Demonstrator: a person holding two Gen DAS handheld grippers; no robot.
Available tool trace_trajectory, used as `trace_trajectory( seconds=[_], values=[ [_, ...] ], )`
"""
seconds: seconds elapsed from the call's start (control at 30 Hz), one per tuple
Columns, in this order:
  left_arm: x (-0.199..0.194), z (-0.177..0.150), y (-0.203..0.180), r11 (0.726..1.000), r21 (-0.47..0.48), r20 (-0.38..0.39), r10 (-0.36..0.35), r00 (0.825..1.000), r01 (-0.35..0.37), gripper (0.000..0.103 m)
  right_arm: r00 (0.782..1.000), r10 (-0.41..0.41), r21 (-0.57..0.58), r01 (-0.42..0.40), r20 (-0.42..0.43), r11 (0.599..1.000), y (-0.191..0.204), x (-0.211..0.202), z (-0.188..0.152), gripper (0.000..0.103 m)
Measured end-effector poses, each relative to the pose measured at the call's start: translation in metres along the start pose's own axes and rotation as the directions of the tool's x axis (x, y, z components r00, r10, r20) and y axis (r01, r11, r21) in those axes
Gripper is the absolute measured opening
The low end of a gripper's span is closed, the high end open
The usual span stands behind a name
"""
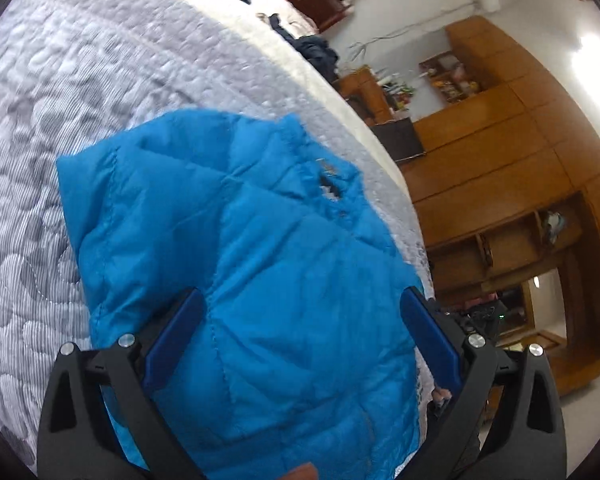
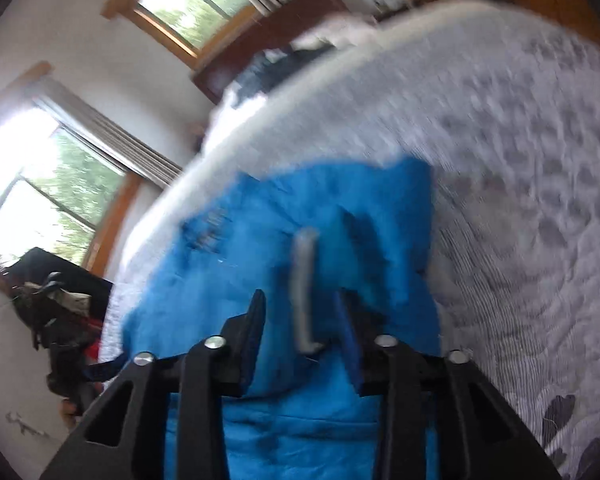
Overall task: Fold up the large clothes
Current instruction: 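Move both grippers to the silver-banded hem of the jacket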
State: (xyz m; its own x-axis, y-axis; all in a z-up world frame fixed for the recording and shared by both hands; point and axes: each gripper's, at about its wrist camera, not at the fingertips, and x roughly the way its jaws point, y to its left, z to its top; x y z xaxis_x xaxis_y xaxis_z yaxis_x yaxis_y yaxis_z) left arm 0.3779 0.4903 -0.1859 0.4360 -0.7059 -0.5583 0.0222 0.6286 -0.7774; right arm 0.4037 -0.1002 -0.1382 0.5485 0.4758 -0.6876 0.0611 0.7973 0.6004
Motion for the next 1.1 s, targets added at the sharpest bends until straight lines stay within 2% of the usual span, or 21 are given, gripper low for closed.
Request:
trace_trajectory(
  seconds=[0.03, 0.1, 0.17, 0.2, 0.3, 0.37, 0.47, 0.6, 0.83, 0.9, 0.97, 1.0, 1.1],
  values=[
    [0.000, -0.001, 0.005, 1.000, -0.012, 0.001, -0.006, 1.000, 0.006, 0.098, 1.000, 0.007, 0.008, -0.007, -0.011, 1.000, -0.006, 0.004, -0.001, 0.022],
    [-0.002, -0.001, 0.006, 1.000, -0.018, 0.005, 0.002, 1.000, -0.002, 0.098, 0.998, 0.053, 0.028, -0.053, -0.015, 0.998, -0.014, -0.002, -0.002, 0.023],
    [-0.008, -0.001, 0.001, 1.000, -0.011, 0.010, 0.029, 1.000, -0.029, 0.098, 0.996, 0.089, 0.034, -0.089, 0.007, 0.995, -0.016, -0.022, -0.003, 0.033],
    [-0.014, -0.003, -0.003, 0.999, -0.005, 0.012, 0.037, 0.999, -0.037, 0.098, 0.995, 0.095, 0.024, -0.095, 0.018, 0.995, -0.015, -0.033, -0.005, 0.034],
    [-0.035, -0.015, -0.015, 0.999, 0.027, 0.032, 0.017, 0.999, -0.018, 0.098, 0.992, 0.127, -0.008, -0.127, 0.014, 0.992, -0.010, -0.061, -0.015, 0.037],
    [-0.054, -0.028, -0.023, 0.999, 0.037, 0.045, -0.008, 0.999, 0.007, 0.098, 0.988, 0.154, -0.028, -0.154, 0.004, 0.988, -0.010, -0.083, -0.030, 0.046],
    [-0.076, -0.063, -0.023, 0.999, 0.050, 0.027, -0.021, 0.999, 0.020, 0.098, 0.985, 0.168, -0.042, -0.169, -0.032, 0.985, -0.015, -0.106, -0.061, 0.059],
    [-0.102, -0.127, -0.011, 0.998, 0.065, -0.049, 0.014, 0.999, -0.011, 0.098, 0.986, 0.140, -0.045, -0.145, -0.095, 0.988, -0.035, -0.126, -0.103, 0.061],
    [-0.134, -0.225, 0.030, 0.997, -0.032, -0.142, 0.066, 0.988, -0.071, 0.098, 0.975, 0.099, 0.012, -0.099, -0.201, 0.995, -0.077, -0.156, -0.171, 0.063],
    [-0.136, -0.241, 0.038, 0.995, -0.063, -0.160, 0.063, 0.985, -0.074, 0.098, 0.963, 0.108, 0.041, -0.101, -0.247, 0.994, -0.086, -0.159, -0.187, 0.065],
    [-0.133, -0.254, 0.041, 0.995, -0.069, -0.196, 0.054, 0.979, -0.069, 0.098, 0.950, 0.132, 0.079, -0.114, -0.283, 0.990, -0.092, -0.160, -0.201, 0.073],
    [-0.131, -0.258, 0.041, 0.996, -0.064, -0.202, 0.049, 0.978, -0.063, 0.098, 0.944, 0.140, 0.092, -0.118, -0.299, 0.989, -0.093, -0.160, -0.208, 0.074],
    [-0.124, -0.266, 0.039, 0.996, -0.084, -0.224, -0.023, 0.974, 0.004, 0.098, 0.923, 0.164, 0.100, -0.137, -0.349, 0.985, -0.093, -0.155, -0.225, 0.075]
  ],
)
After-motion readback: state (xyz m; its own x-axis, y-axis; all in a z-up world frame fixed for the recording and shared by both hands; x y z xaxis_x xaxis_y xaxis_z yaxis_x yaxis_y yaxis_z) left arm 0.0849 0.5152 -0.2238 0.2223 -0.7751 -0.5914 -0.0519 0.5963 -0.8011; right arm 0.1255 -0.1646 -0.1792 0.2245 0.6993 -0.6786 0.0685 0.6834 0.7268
